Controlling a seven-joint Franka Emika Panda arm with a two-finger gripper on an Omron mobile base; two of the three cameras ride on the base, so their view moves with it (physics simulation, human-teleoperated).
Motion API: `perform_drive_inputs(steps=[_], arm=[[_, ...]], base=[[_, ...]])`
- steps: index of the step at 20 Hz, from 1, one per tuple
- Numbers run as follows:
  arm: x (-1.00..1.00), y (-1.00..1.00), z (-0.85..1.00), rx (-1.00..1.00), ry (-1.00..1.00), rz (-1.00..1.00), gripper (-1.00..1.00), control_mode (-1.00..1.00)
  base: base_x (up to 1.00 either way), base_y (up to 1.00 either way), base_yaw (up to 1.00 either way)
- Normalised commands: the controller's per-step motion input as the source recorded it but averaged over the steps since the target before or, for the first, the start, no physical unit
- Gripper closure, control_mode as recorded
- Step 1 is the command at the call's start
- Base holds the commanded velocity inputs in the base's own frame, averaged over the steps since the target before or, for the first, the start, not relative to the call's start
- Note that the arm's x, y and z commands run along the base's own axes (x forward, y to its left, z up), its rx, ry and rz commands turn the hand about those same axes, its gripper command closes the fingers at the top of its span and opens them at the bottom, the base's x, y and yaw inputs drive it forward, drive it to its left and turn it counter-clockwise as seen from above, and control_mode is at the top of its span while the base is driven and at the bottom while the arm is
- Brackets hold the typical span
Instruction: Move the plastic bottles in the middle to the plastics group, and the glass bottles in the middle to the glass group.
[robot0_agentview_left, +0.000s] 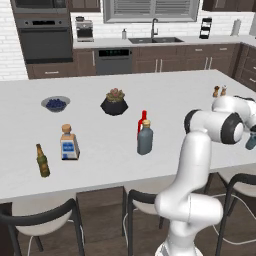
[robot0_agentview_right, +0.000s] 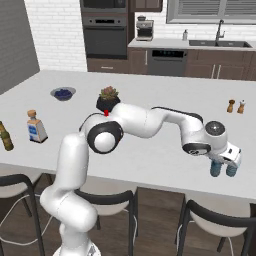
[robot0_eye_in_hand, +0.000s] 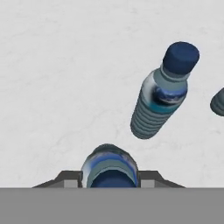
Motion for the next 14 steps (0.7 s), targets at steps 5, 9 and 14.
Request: perform_drive_inputs(steps=[5, 9, 14], arm=[[0.23, -0.01, -0.26, 0.00, 0.00, -0.08, 1.00, -1.00], [0.31, 0.00, -0.22, 0.00, 0.00, -0.02, 1.00, -1.00], [0.16, 0.22, -0.34, -0.02, 0.02, -0.04, 1.00, -1.00]], base=[[0.00, 0.00, 0.00], [0.00, 0.00, 0.00], [0.00, 0.00, 0.00]])
